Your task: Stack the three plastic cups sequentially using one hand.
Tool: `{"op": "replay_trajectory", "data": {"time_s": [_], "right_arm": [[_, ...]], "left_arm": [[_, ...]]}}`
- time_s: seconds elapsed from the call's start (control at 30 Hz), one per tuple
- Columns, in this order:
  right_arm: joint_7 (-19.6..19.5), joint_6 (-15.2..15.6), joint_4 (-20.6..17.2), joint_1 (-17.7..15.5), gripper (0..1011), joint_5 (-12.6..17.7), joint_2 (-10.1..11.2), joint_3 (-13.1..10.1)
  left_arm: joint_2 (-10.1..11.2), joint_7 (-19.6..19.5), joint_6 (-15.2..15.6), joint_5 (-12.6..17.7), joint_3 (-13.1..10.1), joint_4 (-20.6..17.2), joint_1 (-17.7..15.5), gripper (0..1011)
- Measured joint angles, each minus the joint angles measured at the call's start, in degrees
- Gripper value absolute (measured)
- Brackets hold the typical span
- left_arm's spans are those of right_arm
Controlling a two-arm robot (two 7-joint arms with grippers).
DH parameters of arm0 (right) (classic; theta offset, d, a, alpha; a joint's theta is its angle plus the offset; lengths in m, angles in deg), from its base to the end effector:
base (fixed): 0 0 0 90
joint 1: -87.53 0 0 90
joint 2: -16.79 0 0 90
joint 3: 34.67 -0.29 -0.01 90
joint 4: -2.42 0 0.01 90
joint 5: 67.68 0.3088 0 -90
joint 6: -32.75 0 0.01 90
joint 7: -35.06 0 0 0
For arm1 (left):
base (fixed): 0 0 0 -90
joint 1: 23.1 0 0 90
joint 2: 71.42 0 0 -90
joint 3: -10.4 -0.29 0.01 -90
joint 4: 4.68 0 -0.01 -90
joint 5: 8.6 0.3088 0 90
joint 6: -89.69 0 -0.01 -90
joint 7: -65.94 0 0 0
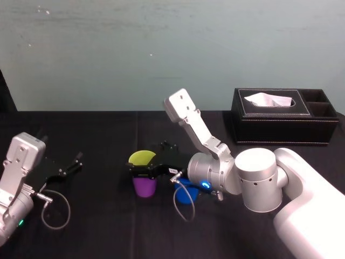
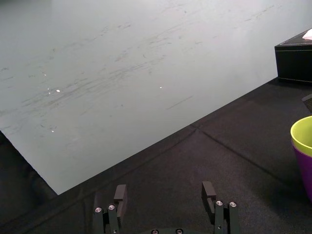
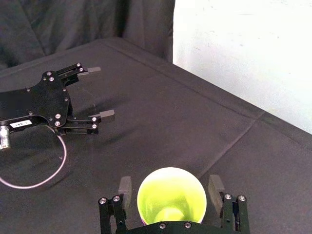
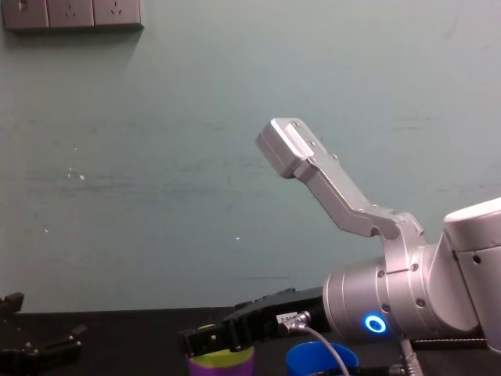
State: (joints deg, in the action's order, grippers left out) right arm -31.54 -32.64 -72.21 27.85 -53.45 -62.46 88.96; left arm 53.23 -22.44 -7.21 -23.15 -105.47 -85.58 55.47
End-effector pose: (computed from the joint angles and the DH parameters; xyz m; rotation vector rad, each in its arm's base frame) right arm 0.4331 0.0987 -0.2257 -0.3721 0.0984 -0.7036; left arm 0.3581 0.0827 -0.3023 0.3047 -0.2849 1.2479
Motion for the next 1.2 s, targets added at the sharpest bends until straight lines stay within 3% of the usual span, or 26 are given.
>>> {"op": "replay_trajectory", "data": {"time_s": [0.33,0.7,0.9,1.2], "right_arm": [[-0.1,-0.1,-0.2,-0.1,1003,0.0,0.0,-0.1],[-2.6,-2.2,-5.4,-3.1,1003,-0.4,0.6,-2.2],[-4.1,-2.8,-11.2,-6.1,1003,-0.5,2.0,-4.3],[-5.9,-1.3,-20.7,-12.6,1002,-0.4,6.2,-7.9]], "left_arm": [[0.0,0.0,0.0,0.0,0.0,0.0,0.0,1000],[0.0,0.0,0.0,0.0,0.0,0.0,0.0,1000],[0.0,0.0,0.0,0.0,0.0,0.0,0.0,1000],[0.0,0.0,0.0,0.0,0.0,0.0,0.0,1000]]}}
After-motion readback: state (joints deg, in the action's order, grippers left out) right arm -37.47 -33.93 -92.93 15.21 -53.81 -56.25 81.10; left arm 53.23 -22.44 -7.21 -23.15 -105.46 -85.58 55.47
